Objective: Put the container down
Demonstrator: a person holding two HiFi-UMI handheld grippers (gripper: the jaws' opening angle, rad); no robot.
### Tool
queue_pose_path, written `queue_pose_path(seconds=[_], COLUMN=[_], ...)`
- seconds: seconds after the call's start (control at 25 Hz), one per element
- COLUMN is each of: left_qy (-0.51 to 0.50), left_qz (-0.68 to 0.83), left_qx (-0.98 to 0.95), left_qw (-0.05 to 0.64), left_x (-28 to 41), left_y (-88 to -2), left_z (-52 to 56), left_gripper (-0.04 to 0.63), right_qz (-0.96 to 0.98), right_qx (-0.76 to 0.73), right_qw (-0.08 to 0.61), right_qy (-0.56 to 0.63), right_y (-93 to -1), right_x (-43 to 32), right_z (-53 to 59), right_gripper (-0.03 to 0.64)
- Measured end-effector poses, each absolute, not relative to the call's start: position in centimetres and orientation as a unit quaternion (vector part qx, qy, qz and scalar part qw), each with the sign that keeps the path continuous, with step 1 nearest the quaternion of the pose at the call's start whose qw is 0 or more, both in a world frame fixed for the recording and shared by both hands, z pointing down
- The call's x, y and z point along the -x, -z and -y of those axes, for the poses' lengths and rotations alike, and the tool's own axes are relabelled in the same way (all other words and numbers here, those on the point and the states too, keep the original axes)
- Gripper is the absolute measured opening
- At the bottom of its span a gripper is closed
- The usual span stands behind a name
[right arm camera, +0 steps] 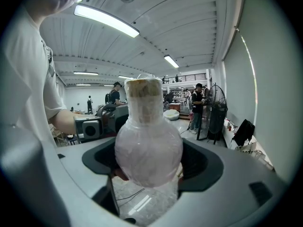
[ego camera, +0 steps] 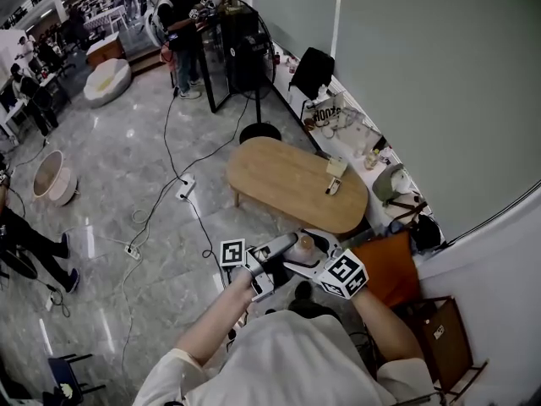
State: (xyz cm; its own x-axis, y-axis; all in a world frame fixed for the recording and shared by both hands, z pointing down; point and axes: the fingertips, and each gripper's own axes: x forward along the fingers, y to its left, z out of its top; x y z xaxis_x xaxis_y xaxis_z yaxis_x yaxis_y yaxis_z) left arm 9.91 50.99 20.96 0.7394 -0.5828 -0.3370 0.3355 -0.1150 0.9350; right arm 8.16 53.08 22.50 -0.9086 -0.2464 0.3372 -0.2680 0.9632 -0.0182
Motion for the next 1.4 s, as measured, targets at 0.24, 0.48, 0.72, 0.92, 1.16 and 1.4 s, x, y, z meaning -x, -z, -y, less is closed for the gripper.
queue_pose_path(seconds=[0.24, 0.48, 0.72, 0.92, 1.16, 1.4], left_qy=[0.357, 0.371, 0.383, 0.394, 0.402, 0.399], left_qz=[0.111, 0.123, 0.136, 0.143, 0.16, 0.173], left_qx=[-0.658, -0.655, -0.657, -0.657, -0.651, -0.645], left_qw=[0.654, 0.647, 0.635, 0.627, 0.624, 0.629], left_x=[-8.8, -8.5, -8.6, -9.4, -10.3, -10.5], left_y=[-22.1, -22.5, -23.0, -22.7, -22.8, -23.3], left_z=[-47.7, -42.7, -36.5, -32.1, -28.2, -25.6], left_gripper=[0.305, 0.305, 0.305, 0.305, 0.305, 0.305], right_qz=[0.979, 0.981, 0.982, 0.984, 0.985, 0.985], right_qx=[-0.113, -0.091, -0.07, -0.054, -0.037, -0.028], right_qw=[0.167, 0.17, 0.173, 0.171, 0.169, 0.166], right_qy=[-0.036, -0.033, -0.025, -0.018, -0.021, -0.031], right_y=[-23.4, -23.9, -24.1, -23.9, -24.2, -24.6], right_x=[-7.2, -6.9, -7.2, -8.1, -9.1, -9.3], right_z=[-50.0, -45.1, -38.9, -34.6, -30.7, -28.1], right_gripper=[0.388, 0.388, 0.388, 0.388, 0.388, 0.388])
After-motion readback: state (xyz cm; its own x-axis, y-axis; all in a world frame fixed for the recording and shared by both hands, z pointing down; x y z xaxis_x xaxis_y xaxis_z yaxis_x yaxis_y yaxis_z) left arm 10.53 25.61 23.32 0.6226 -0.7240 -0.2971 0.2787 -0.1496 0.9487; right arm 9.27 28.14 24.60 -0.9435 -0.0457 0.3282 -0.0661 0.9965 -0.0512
